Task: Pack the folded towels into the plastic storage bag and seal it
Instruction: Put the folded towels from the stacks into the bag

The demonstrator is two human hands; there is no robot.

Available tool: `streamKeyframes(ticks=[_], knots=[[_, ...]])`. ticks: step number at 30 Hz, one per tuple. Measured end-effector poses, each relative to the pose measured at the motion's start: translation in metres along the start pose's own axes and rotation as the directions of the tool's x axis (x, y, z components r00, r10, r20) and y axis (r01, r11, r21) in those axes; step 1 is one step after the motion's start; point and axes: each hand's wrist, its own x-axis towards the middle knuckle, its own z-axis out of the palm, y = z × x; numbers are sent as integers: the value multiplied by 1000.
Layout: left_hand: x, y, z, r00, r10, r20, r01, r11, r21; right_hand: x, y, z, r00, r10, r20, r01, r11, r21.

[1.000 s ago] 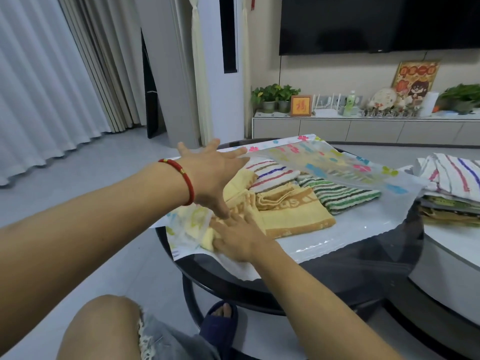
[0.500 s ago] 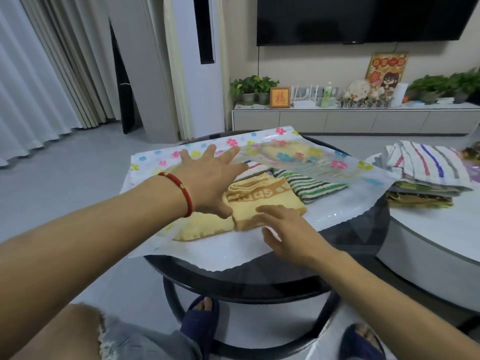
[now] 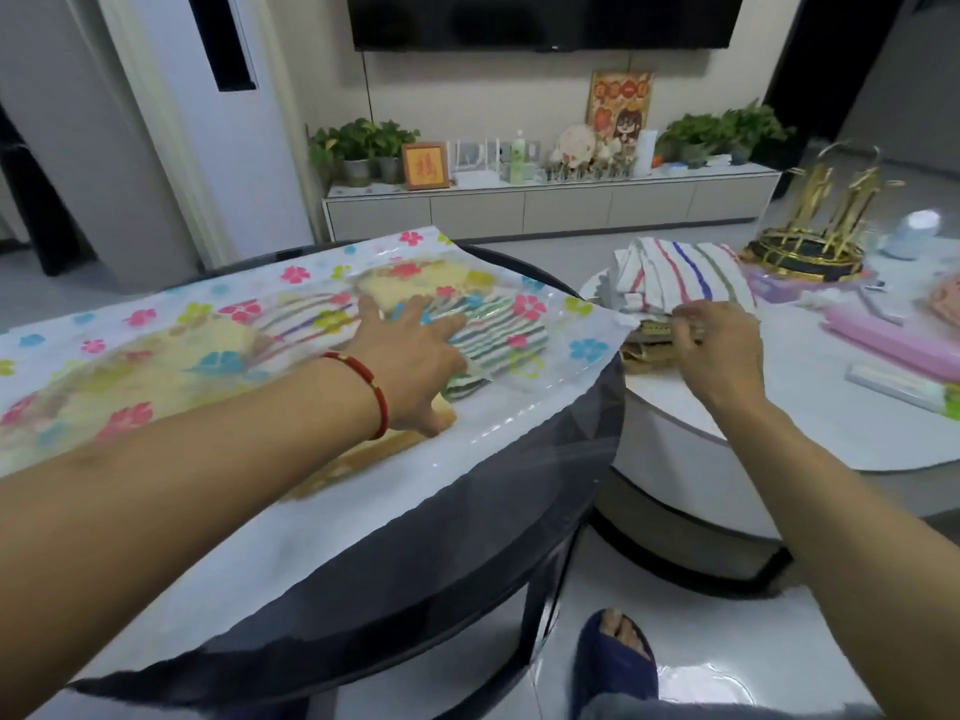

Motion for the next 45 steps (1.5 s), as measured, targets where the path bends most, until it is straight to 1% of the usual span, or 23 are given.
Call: streamKeyframes(ticks=[3, 6, 9, 12, 14, 15, 17, 19, 22, 24, 27, 28, 30, 32, 34, 36, 37, 38, 40, 41, 42, 43, 45], knots=[[18, 2, 3, 999, 6, -52, -10, 998, -68, 45, 23, 5, 1000, 12, 15, -11, 997, -74], [28, -3, 1, 995, -28, -91, 19, 995, -93, 85, 40, 13, 989, 125, 82, -110, 980, -165], [33, -10, -1, 996, -39, -75, 31, 993, -111, 110, 46, 22, 950, 257, 175, -233, 961, -147], [35, -11, -1, 996, -66, -64, 57, 988, -140, 122, 49, 24, 940, 312, 135, -297, 947, -122], [34, -13, -2, 994, -100, -40, 93, 984, -152, 127, 47, 20, 930, 339, 141, -338, 941, -32], [33, -13, -3, 993, -113, -27, 107, 982, -153, 128, 44, 15, 915, 362, 180, -375, 926, 43], [28, -14, -7, 990, -143, -6, 140, 978, -157, 125, 36, 4, 865, 409, 291, -473, 857, 204], [19, -13, -11, 984, -177, 18, 178, 973, -147, 119, 29, -13, 827, 403, 391, -537, 773, 338], [-1, -16, -16, 972, -229, 48, 232, 970, -71, 97, 23, -45, 777, 325, 539, -616, 567, 547], [-16, -21, -22, 966, -250, 60, 252, 967, -26, 74, 19, -72, 757, 199, 622, -638, 426, 641], [-28, -33, -37, 964, -259, 63, 262, 964, -46, 35, 13, -115, 724, 64, 686, -666, 323, 672], [-30, -38, -45, 963, -264, 52, 267, 962, -50, 23, 9, -127, 706, 25, 707, -677, 317, 665], [-34, -47, -60, 964, -267, -2, 267, 962, -50, -5, -2, -143, 619, -85, 781, -722, 330, 608], [-37, -57, -73, 960, -269, -76, 266, 963, -52, -29, -26, -146, 467, -225, 855, -772, 366, 519], [-40, -66, -82, 955, -277, -104, 274, 961, -45, -48, -60, -132, 314, -350, 882, -777, 439, 451], [-41, -72, -90, 955, -285, -88, 283, 959, -35, -62, -98, -104, 232, -450, 862, -730, 505, 460], [-42, -74, -92, 954, -289, -81, 287, 957, -34, -67, -118, -86, 246, -469, 848, -698, 522, 491], [-43, -76, -94, 953, -294, -76, 292, 956, -36, -71, -137, -65, 314, -460, 830, -674, 508, 536], [-43, -78, -97, 950, -305, -68, 303, 952, -38, -74, -167, -26, 507, -359, 783, -691, 374, 619], [-43, -79, -97, 949, -308, -66, 306, 951, -33, -73, -175, -7, 593, -284, 753, -675, 334, 658], [-43, -80, -96, 949, -307, -68, 306, 952, -27, -72, -179, 10, 665, -209, 717, -626, 366, 688], [-43, -81, -95, 949, -307, -72, 306, 952, -25, -71, -179, 25, 715, -145, 683, -566, 453, 689], [-42, -82, -92, 949, -306, -79, 304, 952, -34, -71, -169, 49, 738, -76, 670, -497, 610, 617]])
